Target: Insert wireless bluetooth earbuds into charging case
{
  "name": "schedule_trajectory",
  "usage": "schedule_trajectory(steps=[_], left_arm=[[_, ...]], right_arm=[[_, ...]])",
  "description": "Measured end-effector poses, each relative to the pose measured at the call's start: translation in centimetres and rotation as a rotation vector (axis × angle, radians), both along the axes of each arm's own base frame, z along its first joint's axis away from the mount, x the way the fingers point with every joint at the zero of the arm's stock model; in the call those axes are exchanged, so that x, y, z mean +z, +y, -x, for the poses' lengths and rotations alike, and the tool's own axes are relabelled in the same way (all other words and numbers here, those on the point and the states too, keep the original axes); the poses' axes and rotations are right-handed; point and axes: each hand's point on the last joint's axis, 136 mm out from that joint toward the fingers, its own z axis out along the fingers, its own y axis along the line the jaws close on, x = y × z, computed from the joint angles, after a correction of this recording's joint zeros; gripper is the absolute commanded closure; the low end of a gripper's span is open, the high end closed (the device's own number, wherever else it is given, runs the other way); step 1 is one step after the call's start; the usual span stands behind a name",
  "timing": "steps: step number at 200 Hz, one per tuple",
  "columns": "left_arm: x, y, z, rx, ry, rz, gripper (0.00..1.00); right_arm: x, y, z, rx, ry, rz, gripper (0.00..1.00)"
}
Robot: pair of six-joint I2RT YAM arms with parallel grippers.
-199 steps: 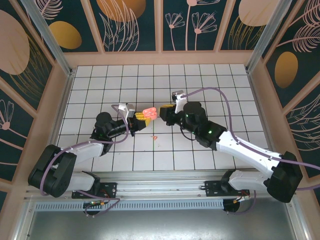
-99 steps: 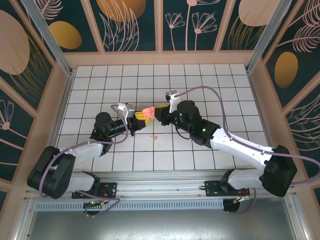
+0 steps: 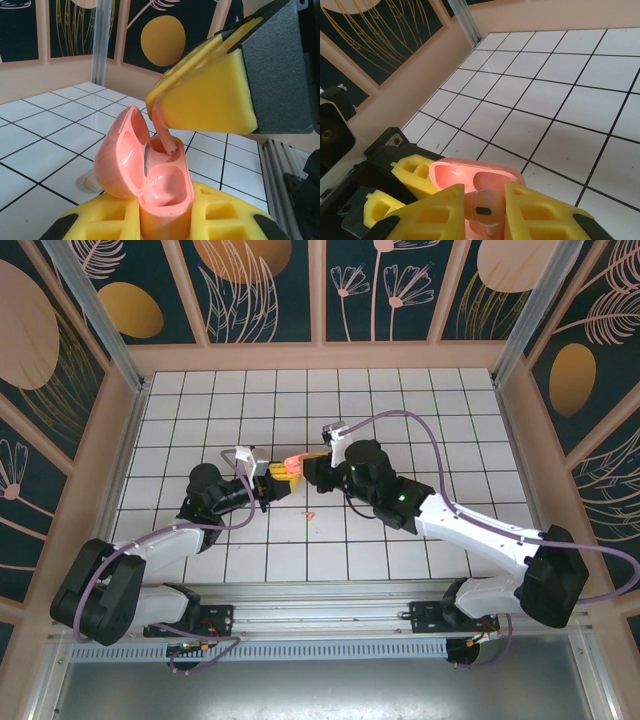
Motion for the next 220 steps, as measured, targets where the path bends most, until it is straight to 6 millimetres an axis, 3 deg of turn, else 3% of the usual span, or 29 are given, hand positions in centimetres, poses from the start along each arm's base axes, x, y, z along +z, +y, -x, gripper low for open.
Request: schedule_trajectory(steps=[133, 220], left_arm=[[-0.3, 0.0, 0.0, 0.010, 0.007, -0.019, 0.86], [0.3, 0.0, -0.3, 0.018, -0.009, -0.019, 0.86]], right_arm=[[-1.0, -0.7, -0.3, -0.096, -0.011, 0.124, 0.80], [-1.0, -0.3, 0.1, -0.066, 0.001, 0.116, 0.64]])
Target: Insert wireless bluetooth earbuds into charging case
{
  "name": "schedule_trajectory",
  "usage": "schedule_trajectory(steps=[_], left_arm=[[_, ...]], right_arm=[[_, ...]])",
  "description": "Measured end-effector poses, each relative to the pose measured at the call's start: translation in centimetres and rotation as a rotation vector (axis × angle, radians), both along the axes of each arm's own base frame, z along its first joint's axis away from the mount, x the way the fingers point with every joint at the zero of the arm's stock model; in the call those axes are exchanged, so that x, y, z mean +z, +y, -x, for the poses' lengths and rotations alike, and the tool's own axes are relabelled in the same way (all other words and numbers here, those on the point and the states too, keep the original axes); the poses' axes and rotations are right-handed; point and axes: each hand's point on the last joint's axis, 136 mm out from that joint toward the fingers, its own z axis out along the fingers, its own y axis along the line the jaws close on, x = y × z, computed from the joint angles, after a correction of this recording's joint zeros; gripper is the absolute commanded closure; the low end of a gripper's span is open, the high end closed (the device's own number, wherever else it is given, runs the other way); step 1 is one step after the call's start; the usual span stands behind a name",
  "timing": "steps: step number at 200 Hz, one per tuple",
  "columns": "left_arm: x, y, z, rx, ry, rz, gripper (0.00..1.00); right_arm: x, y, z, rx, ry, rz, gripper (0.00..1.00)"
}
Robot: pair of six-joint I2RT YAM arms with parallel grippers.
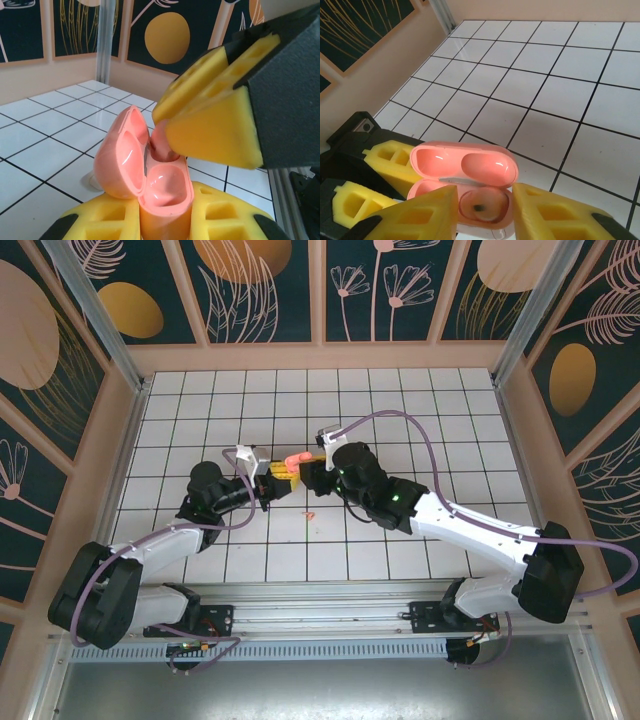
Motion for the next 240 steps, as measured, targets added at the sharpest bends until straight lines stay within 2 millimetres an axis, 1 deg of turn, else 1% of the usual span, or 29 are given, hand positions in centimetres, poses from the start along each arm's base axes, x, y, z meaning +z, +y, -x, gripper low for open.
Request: schedule_trajectory(steps=[15, 48, 76, 89, 126, 137, 149, 161, 170, 213, 240], left_arm=[[0.0, 0.0, 0.0, 0.000, 0.000, 0.000, 0.86], [-0.1, 0.0, 0.0, 0.000, 0.005, -0.003, 0.86], [-0.1, 0.0, 0.0, 0.000, -0.001, -0.004, 0.86], [0.0, 0.0, 0.0, 0.000, -0.005, -0.004, 0.86], [0.2, 0.0, -0.1, 0.000, -0.011, -0.004, 0.87], [0.2, 0.0, -0.1, 0.000, -0.012, -0.003, 0.87], [0.2, 0.0, -0.1, 0.000, -0.012, -0.003, 0.87], [0.3, -0.1, -0.1, 0.000, -0.013, -0.003, 0.87], [0.3, -0.1, -0.1, 0.000, -0.013, -0.003, 0.87], [0.3, -0.1, -0.1, 0.000, -0.013, -0.003, 0.87], [0.3, -0.1, -0.1, 0.000, -0.013, -0.003, 0.87]], right_arm=[[0.0, 0.1, 0.1, 0.006, 0.002, -0.003, 0.62], [0.1, 0.3, 0.2, 0.020, 0.009, -0.013, 0.53], [0.8, 0.3, 0.4, 0.036, 0.016, -0.044, 0.48], [1.7, 0.1, 0.3, 0.043, 0.015, -0.079, 0.46], [5.6, -1.3, 0.0, 0.058, 0.000, -0.220, 0.46], [6.3, -1.7, 0.0, 0.062, 0.003, -0.248, 0.46], [6.6, -2.0, -0.2, 0.061, 0.014, -0.267, 0.47], [6.4, -2.2, -0.3, 0.061, 0.033, -0.269, 0.49], [5.8, -2.3, -0.3, 0.057, 0.059, -0.261, 0.50], [1.7, -1.9, -0.4, 0.050, 0.175, -0.176, 0.52], [-0.2, -1.8, -0.7, 0.039, 0.221, -0.143, 0.53]])
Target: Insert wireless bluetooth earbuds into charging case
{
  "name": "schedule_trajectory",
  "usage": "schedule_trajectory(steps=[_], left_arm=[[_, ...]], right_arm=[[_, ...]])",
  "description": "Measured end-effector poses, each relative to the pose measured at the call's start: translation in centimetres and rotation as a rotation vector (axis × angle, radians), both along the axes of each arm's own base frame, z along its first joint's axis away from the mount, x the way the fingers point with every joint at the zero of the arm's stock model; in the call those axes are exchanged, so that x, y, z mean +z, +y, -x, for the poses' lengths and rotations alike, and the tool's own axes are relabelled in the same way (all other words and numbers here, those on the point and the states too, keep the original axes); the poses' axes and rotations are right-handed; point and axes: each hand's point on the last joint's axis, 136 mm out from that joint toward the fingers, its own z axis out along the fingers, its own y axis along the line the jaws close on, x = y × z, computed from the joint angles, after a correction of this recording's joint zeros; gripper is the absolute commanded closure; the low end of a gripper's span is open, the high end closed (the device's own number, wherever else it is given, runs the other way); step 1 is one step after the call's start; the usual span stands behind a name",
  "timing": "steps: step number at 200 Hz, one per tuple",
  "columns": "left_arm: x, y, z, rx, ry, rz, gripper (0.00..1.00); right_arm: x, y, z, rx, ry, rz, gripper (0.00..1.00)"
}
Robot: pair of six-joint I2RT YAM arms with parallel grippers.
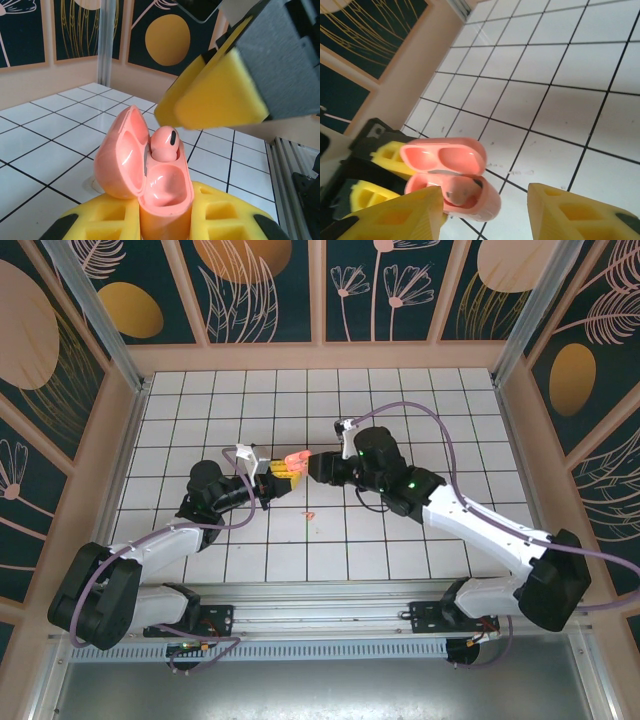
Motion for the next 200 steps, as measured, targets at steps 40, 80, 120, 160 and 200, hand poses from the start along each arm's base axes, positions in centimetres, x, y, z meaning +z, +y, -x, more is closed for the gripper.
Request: schedule_trajectory(steps=[40, 80, 120, 160, 200], left_arm=[[-0.4, 0.0, 0.0, 0.002, 0.020, -0.009, 0.87], [-0.6, 0.1, -0.1, 0.010, 0.028, -0.012, 0.87], [-1.2, 0.7, -1.1, 0.085, 0.048, -0.010, 0.87], [-4.3, 3.2, -2.7, 0.208, 0.155, -0.006, 0.87], [-7.2, 7.3, -4.5, 0.384, 0.289, 0.035, 0.87]], right_arm=[[-0.7, 0.2, -0.2, 0.002, 0.032, 0.025, 0.54], [-0.9, 0.1, -0.2, -0.001, 0.042, 0.031, 0.52], [-0.2, -0.7, -0.1, -0.019, 0.062, 0.035, 0.53], [1.2, -1.3, 0.0, -0.059, 0.151, 0.052, 0.55], [-4.5, -0.2, 1.2, -0.080, 0.353, 0.177, 0.57]])
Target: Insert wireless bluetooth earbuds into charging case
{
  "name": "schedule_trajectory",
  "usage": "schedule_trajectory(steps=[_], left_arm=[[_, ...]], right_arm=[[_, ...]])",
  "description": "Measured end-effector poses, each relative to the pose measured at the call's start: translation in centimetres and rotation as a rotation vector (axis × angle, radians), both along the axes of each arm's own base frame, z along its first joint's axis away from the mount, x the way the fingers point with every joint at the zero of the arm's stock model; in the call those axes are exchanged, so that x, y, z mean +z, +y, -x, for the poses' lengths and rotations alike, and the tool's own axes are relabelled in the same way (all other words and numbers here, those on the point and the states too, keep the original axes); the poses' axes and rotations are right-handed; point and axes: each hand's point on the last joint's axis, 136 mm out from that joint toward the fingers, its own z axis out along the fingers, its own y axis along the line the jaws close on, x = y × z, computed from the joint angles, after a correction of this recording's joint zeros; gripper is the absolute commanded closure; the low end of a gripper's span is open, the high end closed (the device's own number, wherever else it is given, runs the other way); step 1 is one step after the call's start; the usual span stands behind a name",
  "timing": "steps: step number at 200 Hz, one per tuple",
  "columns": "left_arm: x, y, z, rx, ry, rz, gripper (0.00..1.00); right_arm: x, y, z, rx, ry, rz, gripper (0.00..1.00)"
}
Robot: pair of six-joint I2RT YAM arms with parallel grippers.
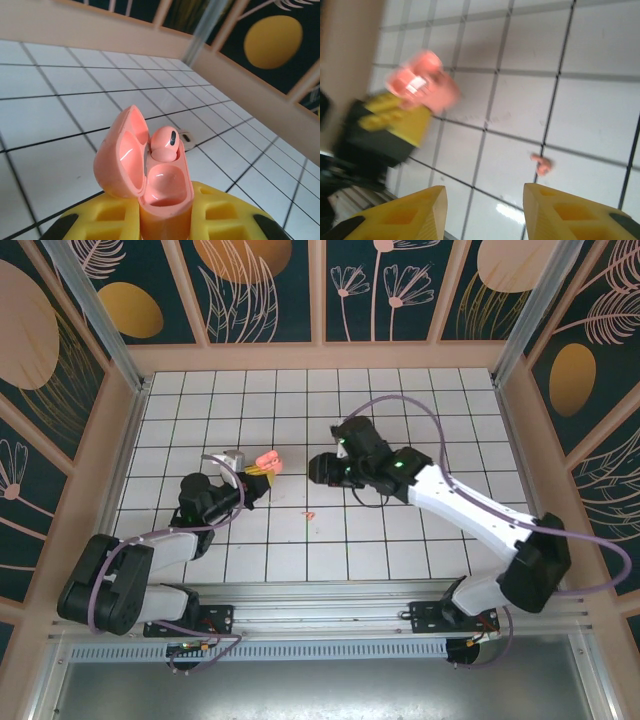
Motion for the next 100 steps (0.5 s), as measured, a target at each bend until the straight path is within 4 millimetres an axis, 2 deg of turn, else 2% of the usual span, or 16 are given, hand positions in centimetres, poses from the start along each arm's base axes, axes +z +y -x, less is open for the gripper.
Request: schedule_trajectory(steps=[22, 48, 69, 100], left_arm=[[-0.5, 1.0, -0.6, 0.062, 0.037, 0.018, 0.87], [-1.2, 1.8, -0.8, 0.113, 0.075, 0.036, 0.87], [-1.6, 2.1, -0.8, 0.139, 0.097, 0.046, 0.86], [-1.8, 2.5, -0.8, 0.160, 0.103, 0.048, 0.86]], right_arm=[[-5.2, 0.6, 1.0, 0.003, 0.125, 0.110, 0.58], [-9.7, 0.6, 1.3, 0.001, 0.213, 0.207, 0.58], [-12.3, 0.6, 1.3, 0.002, 0.260, 0.264, 0.60], [-15.0, 1.2, 1.0, 0.012, 0.302, 0.308, 0.62]])
